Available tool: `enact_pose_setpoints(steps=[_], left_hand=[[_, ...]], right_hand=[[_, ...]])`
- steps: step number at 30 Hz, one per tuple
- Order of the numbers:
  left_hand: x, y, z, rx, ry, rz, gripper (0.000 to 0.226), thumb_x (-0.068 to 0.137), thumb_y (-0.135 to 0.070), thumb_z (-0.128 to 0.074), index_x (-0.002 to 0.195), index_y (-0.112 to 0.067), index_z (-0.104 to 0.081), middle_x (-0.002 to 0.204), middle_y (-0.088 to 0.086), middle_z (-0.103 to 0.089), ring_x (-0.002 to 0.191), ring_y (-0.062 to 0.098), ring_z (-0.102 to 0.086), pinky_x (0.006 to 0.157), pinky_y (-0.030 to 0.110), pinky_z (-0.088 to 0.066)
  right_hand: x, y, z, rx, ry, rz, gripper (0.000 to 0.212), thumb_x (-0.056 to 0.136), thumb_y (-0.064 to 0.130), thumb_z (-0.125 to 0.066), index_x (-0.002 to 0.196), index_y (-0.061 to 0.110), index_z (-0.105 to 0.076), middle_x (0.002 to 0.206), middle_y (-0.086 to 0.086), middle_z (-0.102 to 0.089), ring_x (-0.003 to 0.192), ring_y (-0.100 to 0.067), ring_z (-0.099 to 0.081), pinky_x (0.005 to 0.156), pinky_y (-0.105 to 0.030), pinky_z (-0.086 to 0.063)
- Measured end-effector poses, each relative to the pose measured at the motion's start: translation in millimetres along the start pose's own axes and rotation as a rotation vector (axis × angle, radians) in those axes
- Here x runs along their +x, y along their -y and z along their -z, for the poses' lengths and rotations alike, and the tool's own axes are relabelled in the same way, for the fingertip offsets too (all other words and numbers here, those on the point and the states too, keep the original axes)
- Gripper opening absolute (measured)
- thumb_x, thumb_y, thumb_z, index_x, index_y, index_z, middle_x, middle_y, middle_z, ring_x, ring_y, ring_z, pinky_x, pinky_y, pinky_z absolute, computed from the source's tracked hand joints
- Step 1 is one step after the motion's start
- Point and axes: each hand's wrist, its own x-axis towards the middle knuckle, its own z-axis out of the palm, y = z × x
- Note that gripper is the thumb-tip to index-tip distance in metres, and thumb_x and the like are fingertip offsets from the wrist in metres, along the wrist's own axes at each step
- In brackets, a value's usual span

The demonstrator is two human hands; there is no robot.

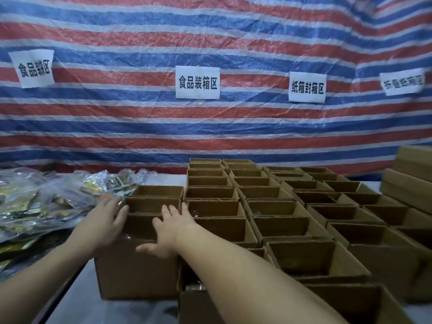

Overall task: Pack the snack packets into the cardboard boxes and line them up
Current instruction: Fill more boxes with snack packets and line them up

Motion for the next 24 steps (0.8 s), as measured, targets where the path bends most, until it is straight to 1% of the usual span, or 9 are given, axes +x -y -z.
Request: enact_pose_setpoints(steps=[3, 6, 8, 10, 12, 14, 17, 19, 24], left_hand=[[-15, -43, 11, -0.059, -0.036, -0.100, 0.041, 0.101, -0.032, -0.045, 0.136, -0.010, -0.051, 0.131, 0.014, -0.056, 0.118, 0.026, -0.054, 0.098, 0.043, -0.046], [-35, -100, 22, -0.153, -0.072, -0.235, 0.030, 0.100, -0.023, -0.050, 0.125, -0.009, -0.059, 0.119, 0.010, -0.062, 0.110, 0.022, -0.056, 0.093, 0.037, -0.044], [-59, -139, 26, -0.238, -0.030, -0.308, 0.015, 0.098, -0.024, -0.052, 0.109, -0.022, -0.062, 0.104, -0.004, -0.065, 0.098, 0.011, -0.061, 0.082, 0.030, -0.047], [-88, -169, 26, -0.280, 0.068, -0.357, 0.012, 0.098, -0.032, -0.051, 0.102, -0.036, -0.061, 0.094, -0.014, -0.066, 0.089, 0.000, -0.062, 0.075, 0.022, -0.051], [-117, -194, 20, -0.281, 0.192, -0.424, 0.012, 0.097, -0.039, -0.050, 0.102, -0.042, -0.061, 0.093, -0.018, -0.066, 0.091, -0.009, -0.060, 0.074, 0.023, -0.054], [-141, -219, 14, -0.264, 0.294, -0.482, 0.012, 0.097, -0.043, -0.050, 0.104, -0.044, -0.060, 0.096, -0.022, -0.064, 0.094, -0.011, -0.058, 0.080, 0.022, -0.054], [-166, -254, 2, -0.271, 0.361, -0.544, 0.014, 0.098, -0.045, -0.050, 0.110, -0.045, -0.057, 0.102, -0.023, -0.062, 0.096, -0.008, -0.057, 0.083, 0.018, -0.052], [-176, -280, -7, -0.276, 0.372, -0.581, 0.016, 0.097, -0.046, -0.050, 0.112, -0.046, -0.054, 0.103, -0.022, -0.060, 0.097, -0.007, -0.056, 0.084, 0.016, -0.051], [-175, -356, -54, -0.262, 0.376, -0.677, 0.029, 0.098, -0.046, -0.047, 0.125, -0.039, -0.054, 0.115, -0.021, -0.057, 0.106, -0.003, -0.055, 0.086, 0.015, -0.050]], right_hand=[[-23, -10, 25, 0.229, -0.150, 0.000, 0.068, 0.102, 0.061, -0.031, 0.148, 0.013, -0.044, 0.157, -0.017, -0.037, 0.148, -0.033, -0.027, 0.122, -0.059, -0.005], [-63, -33, 51, 0.337, -0.317, 0.000, 0.036, 0.102, 0.045, -0.042, 0.117, 0.018, -0.059, 0.120, -0.007, -0.060, 0.118, -0.026, -0.054, 0.115, -0.054, -0.029], [-102, -54, 55, 0.437, -0.367, -0.017, 0.021, 0.099, 0.041, -0.046, 0.095, 0.024, -0.058, 0.094, 0.005, -0.060, 0.091, -0.016, -0.059, 0.099, -0.048, -0.047], [-149, -72, 50, 0.572, -0.355, -0.057, 0.018, 0.098, 0.043, -0.049, 0.089, 0.032, -0.060, 0.083, 0.011, -0.061, 0.076, -0.007, -0.061, 0.075, -0.037, -0.058], [-195, -87, 39, 0.578, -0.364, -0.113, 0.015, 0.097, 0.044, -0.052, 0.084, 0.039, -0.058, 0.079, 0.011, -0.063, 0.070, -0.004, -0.063, 0.062, -0.025, -0.055], [-237, -101, 25, 0.572, -0.375, -0.175, 0.016, 0.097, 0.043, -0.055, 0.081, 0.042, -0.057, 0.079, 0.011, -0.063, 0.070, -0.002, -0.063, 0.057, -0.021, -0.051], [-291, -130, 6, 0.553, -0.421, -0.278, 0.012, 0.097, 0.046, -0.055, 0.086, 0.044, -0.057, 0.084, 0.015, -0.060, 0.082, 0.003, -0.060, 0.057, -0.019, -0.048], [-322, -160, -1, 0.535, -0.451, -0.363, 0.008, 0.098, 0.045, -0.054, 0.091, 0.044, -0.058, 0.087, 0.017, -0.059, 0.082, 0.001, -0.060, 0.061, -0.019, -0.049], [-375, -277, -21, 0.499, -0.486, -0.675, 0.008, 0.098, 0.030, -0.059, 0.101, 0.036, -0.061, 0.094, 0.013, -0.062, 0.082, -0.002, -0.061, 0.066, -0.016, -0.050]])
